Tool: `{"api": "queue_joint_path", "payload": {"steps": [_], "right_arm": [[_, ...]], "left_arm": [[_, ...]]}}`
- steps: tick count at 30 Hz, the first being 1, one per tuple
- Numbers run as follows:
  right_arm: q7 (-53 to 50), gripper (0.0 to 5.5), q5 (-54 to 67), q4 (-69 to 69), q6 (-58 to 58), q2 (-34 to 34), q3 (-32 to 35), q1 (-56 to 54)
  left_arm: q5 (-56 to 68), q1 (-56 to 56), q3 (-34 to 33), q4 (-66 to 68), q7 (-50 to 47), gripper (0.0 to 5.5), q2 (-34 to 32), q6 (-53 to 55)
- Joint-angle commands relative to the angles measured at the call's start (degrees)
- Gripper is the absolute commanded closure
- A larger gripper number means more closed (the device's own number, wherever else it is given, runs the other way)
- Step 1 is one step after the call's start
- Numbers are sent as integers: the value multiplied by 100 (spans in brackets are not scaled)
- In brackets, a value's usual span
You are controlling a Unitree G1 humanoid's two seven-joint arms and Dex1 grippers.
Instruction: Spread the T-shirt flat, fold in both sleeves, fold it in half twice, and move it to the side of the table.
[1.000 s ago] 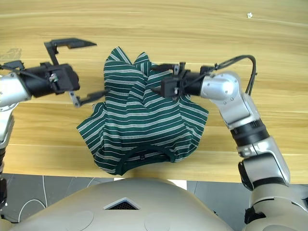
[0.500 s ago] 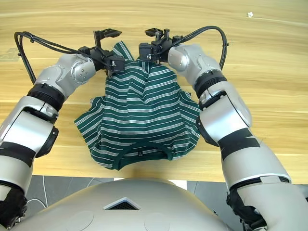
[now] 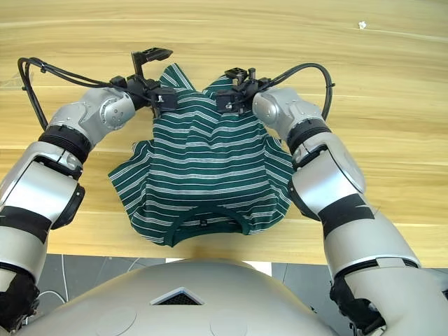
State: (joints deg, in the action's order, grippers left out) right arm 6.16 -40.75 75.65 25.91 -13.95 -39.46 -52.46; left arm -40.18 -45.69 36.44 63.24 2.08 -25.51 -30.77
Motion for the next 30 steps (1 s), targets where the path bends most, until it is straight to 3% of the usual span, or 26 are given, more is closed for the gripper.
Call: {"api": "queue_joint_path", "payload": {"steps": [1,10,15,20,24,30], "right_arm": [[160,281,-78,207,-28,-487,26,600],[-11,281,-96,-603,755,-1071,-26,952],[1047,281,519,-3090,1284,-2050,182,2212],[1881,281,928,-5370,773,-2838,626,3307],[1969,281,917,-5738,400,-3092,1054,3480],[2212,281,939,-6026,229,-3119,1280,3581]], "left_arm": [[7,487,-61,5,127,11,-303,-27],[125,926,-235,-477,184,11,-427,-128],[221,1676,-357,-1776,491,11,-839,-193],[330,2921,-557,-4455,1232,11,-1504,73],[374,3587,-914,-5737,1866,11,-2100,392],[307,3894,-1177,-6087,2200,11,-2309,566]]}}
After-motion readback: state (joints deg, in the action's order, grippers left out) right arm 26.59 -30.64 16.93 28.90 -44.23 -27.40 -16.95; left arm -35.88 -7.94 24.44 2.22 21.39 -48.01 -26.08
